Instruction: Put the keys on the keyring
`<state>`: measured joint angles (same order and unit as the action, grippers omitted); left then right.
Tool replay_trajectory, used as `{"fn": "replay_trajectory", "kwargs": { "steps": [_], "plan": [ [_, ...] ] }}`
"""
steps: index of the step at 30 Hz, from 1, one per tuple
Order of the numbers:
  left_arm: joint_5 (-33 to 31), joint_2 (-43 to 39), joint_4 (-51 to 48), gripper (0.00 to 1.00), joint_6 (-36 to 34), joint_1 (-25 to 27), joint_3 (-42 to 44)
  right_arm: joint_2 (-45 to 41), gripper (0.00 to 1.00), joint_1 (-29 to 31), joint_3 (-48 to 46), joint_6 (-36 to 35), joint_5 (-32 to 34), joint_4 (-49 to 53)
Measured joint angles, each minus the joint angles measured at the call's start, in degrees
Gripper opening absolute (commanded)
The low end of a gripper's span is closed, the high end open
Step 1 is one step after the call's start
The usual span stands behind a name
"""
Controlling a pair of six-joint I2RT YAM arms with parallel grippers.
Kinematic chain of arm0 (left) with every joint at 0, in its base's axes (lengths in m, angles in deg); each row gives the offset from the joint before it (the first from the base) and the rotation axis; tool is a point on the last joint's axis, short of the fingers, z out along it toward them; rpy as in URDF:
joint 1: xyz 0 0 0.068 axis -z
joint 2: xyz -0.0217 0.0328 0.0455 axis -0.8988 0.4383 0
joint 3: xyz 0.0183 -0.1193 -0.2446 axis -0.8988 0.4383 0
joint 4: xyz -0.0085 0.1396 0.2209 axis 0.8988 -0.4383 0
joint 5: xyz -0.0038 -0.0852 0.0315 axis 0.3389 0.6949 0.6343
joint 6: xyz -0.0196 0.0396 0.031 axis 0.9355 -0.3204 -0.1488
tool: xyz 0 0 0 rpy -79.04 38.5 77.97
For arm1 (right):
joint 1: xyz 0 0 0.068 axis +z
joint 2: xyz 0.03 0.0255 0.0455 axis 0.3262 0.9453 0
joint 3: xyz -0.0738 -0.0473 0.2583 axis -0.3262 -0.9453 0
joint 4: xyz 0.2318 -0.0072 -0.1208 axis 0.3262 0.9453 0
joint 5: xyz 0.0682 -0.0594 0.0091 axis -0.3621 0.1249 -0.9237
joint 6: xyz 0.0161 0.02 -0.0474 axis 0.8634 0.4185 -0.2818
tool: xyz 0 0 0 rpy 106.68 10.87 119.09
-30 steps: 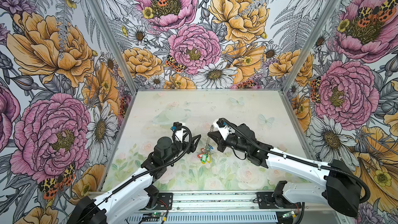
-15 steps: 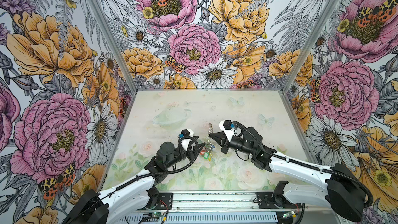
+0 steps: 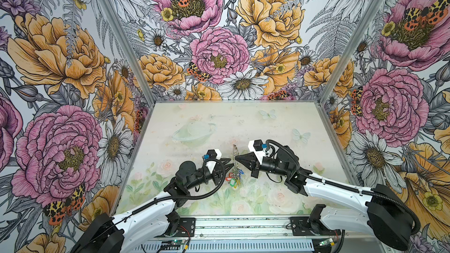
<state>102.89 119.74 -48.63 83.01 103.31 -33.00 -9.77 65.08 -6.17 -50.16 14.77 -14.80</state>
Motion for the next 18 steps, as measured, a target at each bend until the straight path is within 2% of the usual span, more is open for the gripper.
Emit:
{"fn": "replay_trajectory", "kwargs": {
  "steps": [5, 18],
  "plan": [
    [0.5, 2.5, 1.1, 0.3, 0.0, 1.4, 0.2, 0.9, 0.0, 0.0, -2.8, 0.7, 0.4, -2.5],
    [0.3, 15.0, 4.6, 0.27, -0.1, 2.6, -2.0, 0.7, 0.0, -0.5, -9.8, 1.9, 6.2, -5.4]
  ]
}}
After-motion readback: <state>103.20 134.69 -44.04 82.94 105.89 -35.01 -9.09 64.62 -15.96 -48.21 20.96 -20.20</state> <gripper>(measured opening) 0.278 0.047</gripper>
